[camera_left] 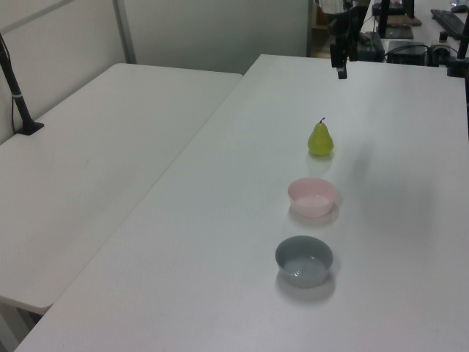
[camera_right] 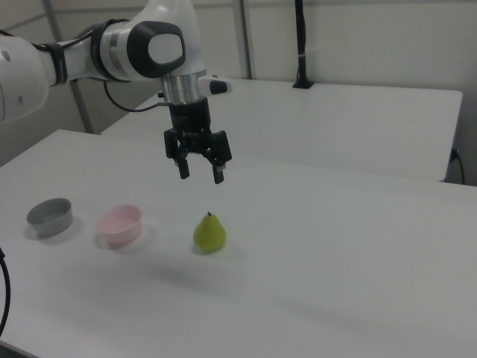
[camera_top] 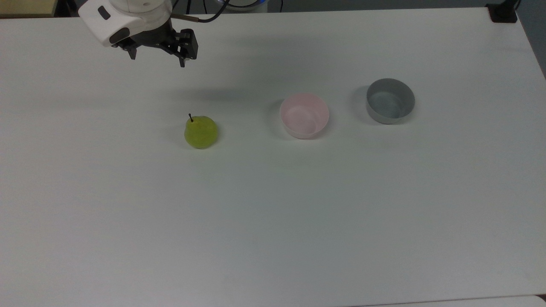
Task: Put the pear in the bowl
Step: 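Move the open gripper toward the yellow-green pear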
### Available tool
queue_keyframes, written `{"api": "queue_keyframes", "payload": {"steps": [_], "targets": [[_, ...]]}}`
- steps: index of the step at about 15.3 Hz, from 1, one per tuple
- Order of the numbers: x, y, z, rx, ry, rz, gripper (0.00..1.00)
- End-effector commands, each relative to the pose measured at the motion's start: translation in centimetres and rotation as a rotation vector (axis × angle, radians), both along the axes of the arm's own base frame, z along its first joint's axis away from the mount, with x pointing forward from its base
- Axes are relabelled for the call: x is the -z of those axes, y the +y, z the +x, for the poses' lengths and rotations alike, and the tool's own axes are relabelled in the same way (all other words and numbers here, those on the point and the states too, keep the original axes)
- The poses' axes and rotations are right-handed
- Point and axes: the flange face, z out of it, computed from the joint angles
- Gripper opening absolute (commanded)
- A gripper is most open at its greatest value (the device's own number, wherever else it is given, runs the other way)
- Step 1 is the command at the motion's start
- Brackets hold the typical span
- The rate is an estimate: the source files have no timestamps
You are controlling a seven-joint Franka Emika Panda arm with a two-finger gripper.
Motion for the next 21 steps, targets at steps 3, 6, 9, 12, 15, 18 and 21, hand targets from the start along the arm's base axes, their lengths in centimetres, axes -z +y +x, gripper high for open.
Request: {"api": "queue_keyframes", "payload": {"steps": [3,6,9,12,15,18,21], "targets": [[-0.4,0.4,-1.0,0.021,0.014,0.014,1.00],[-0.4,0.3,-1.0,0.021,0.012,0.014,1.00],[-0.3,0.3,-0.8,0.020,0.008,0.013,1.00],[0.3,0.4,-0.5,0.012,0.005,0.015,1.00],[0.5,0.4,-0.1,0.006,-0.012,0.025,1.00],[3.4,0.3,1.2,0.000,-0.006,0.023,1.00],[6.4,0.7,2.4,-0.013,0.007,0.022,1.00]]}}
